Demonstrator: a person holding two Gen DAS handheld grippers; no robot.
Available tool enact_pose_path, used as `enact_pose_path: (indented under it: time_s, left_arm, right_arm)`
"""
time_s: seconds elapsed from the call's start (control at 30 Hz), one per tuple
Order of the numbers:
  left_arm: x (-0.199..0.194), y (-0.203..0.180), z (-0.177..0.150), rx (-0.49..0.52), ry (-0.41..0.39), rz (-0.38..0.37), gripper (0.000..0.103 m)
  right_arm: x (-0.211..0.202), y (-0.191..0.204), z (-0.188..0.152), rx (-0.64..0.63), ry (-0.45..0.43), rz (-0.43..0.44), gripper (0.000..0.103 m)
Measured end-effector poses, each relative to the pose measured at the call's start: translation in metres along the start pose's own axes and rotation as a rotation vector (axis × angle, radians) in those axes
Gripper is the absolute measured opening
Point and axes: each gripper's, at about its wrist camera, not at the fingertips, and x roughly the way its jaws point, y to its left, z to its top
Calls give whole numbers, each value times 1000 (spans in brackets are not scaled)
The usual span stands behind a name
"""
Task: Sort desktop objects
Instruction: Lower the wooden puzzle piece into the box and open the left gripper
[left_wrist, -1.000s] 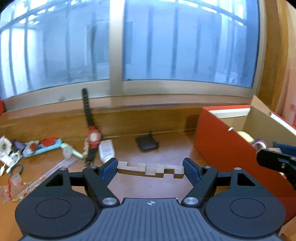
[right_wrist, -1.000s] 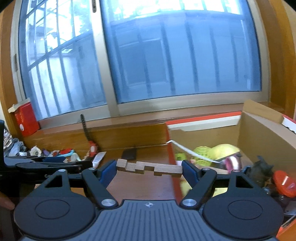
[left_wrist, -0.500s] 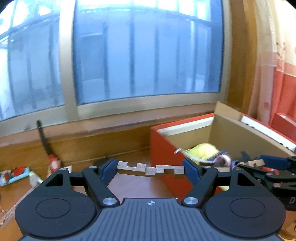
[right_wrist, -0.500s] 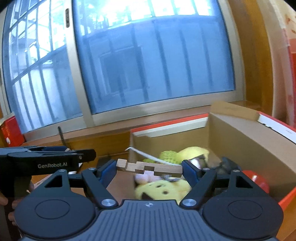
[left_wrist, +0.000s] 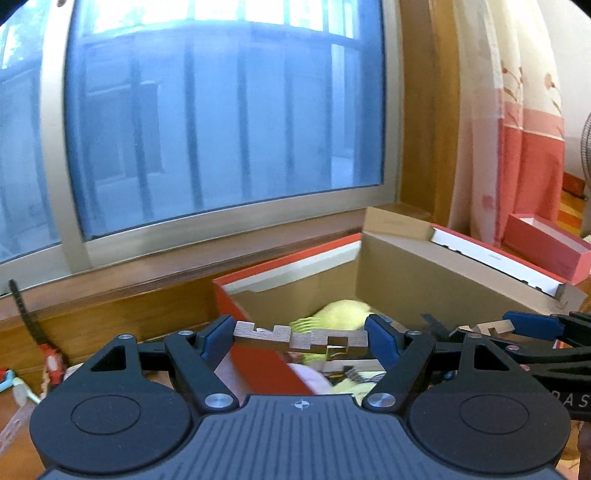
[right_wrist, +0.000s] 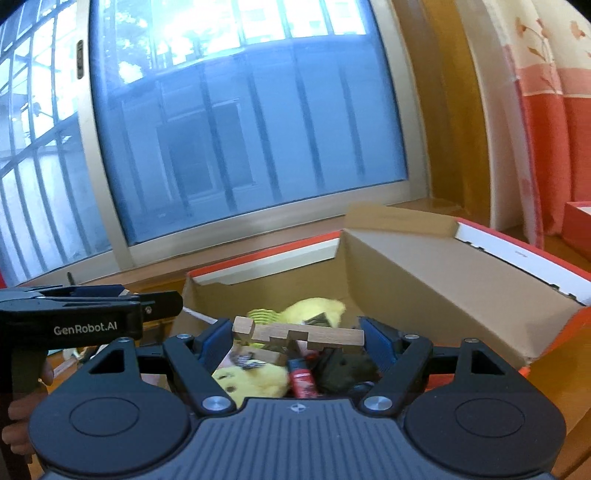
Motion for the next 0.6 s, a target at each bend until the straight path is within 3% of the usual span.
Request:
enact_pose_path:
  time_s: [0.6]
  left_arm:
    - [25, -42, 0, 21, 29, -70, 76]
  right_arm:
    - [-10, -44, 1, 11, 5, -76, 78]
